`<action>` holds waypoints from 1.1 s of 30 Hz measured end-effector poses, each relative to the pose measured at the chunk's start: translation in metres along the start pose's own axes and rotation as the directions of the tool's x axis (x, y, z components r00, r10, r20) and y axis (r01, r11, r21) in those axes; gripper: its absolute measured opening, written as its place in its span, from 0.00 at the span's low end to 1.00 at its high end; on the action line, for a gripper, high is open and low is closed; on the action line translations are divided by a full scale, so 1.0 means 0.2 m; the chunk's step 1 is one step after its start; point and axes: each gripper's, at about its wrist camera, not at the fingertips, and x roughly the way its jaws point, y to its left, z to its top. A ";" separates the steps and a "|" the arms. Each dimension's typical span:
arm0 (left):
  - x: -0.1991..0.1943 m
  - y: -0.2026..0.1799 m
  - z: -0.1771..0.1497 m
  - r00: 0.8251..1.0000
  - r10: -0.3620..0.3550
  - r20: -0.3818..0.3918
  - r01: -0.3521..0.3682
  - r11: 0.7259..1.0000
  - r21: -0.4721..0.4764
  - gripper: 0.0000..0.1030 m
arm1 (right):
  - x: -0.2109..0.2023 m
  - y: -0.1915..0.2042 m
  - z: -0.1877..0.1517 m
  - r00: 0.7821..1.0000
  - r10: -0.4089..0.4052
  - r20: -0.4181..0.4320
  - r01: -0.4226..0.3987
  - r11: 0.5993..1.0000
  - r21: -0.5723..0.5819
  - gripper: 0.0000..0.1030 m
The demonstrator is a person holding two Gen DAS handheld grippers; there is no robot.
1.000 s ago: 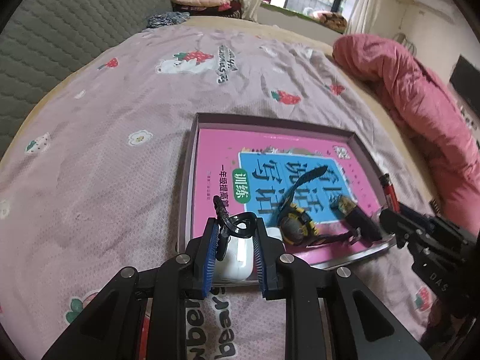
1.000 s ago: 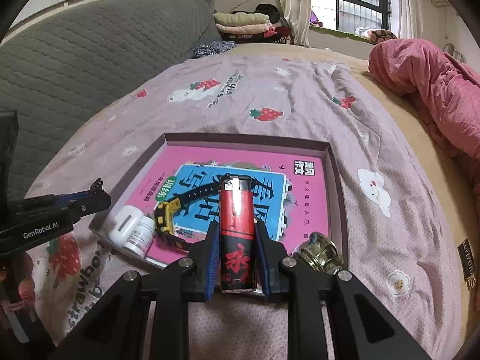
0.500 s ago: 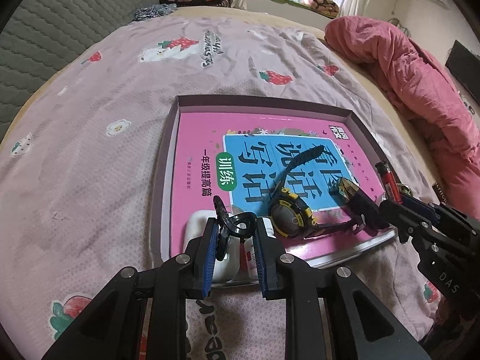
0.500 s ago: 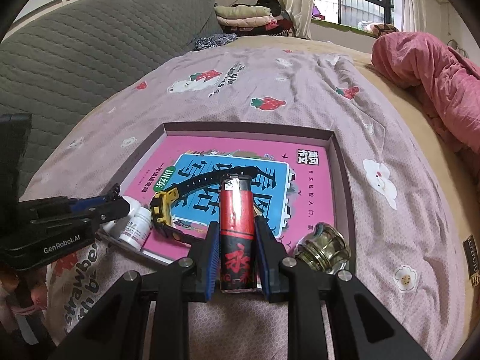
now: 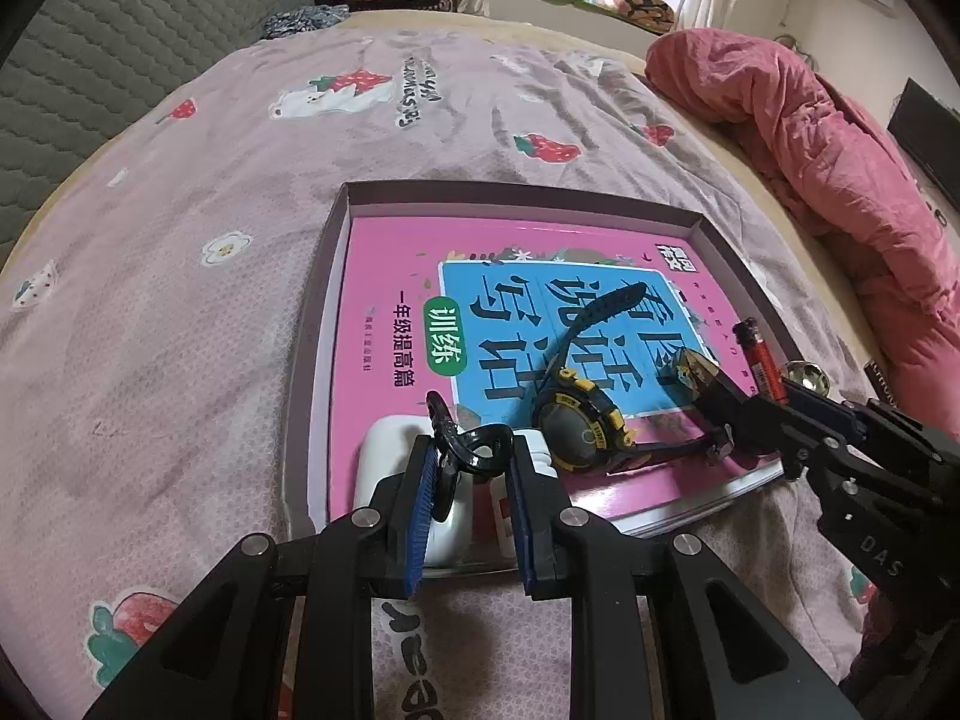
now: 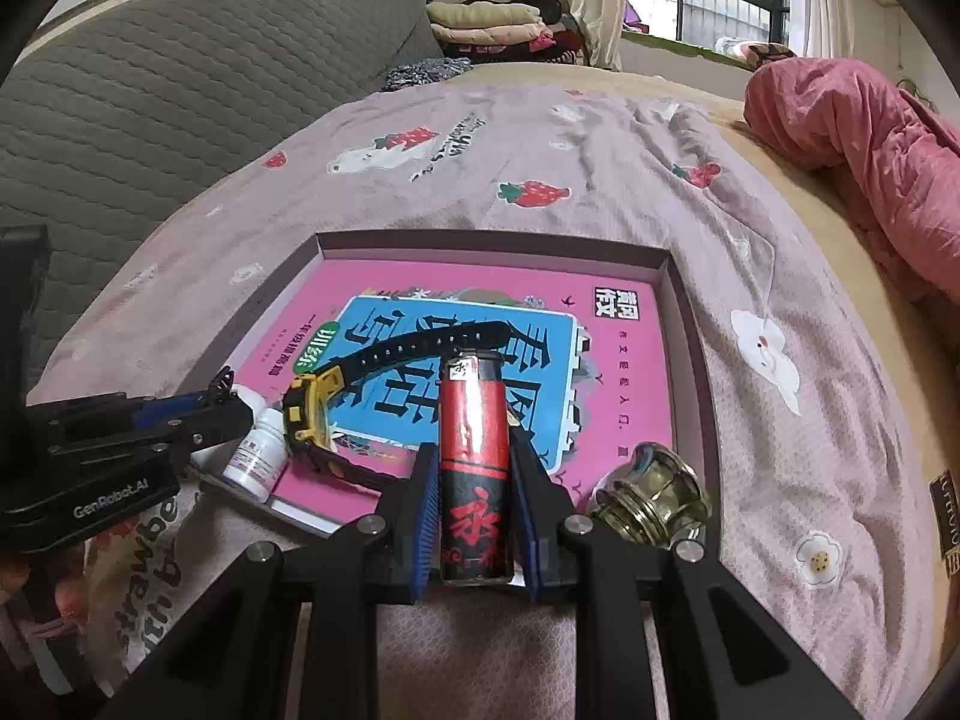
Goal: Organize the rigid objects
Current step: 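Lower the clip beside the earbud case while the right tool lowers the lighter beside the pen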
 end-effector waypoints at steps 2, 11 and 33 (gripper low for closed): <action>0.00 0.00 0.00 1.000 -0.002 0.001 0.002 1.000 0.002 0.22 | 0.01 0.00 0.00 1.000 -0.004 -0.004 0.004 1.000 0.000 0.23; 0.00 -0.01 -0.01 1.000 0.004 0.007 -0.004 1.000 0.010 0.22 | 0.05 0.03 -0.01 1.000 -0.010 -0.001 0.010 1.000 -0.016 0.23; 0.00 0.01 -0.02 1.000 0.014 0.013 -0.014 1.000 0.007 0.22 | 0.07 0.04 -0.02 0.999 -0.041 -0.006 0.040 0.999 -0.035 0.22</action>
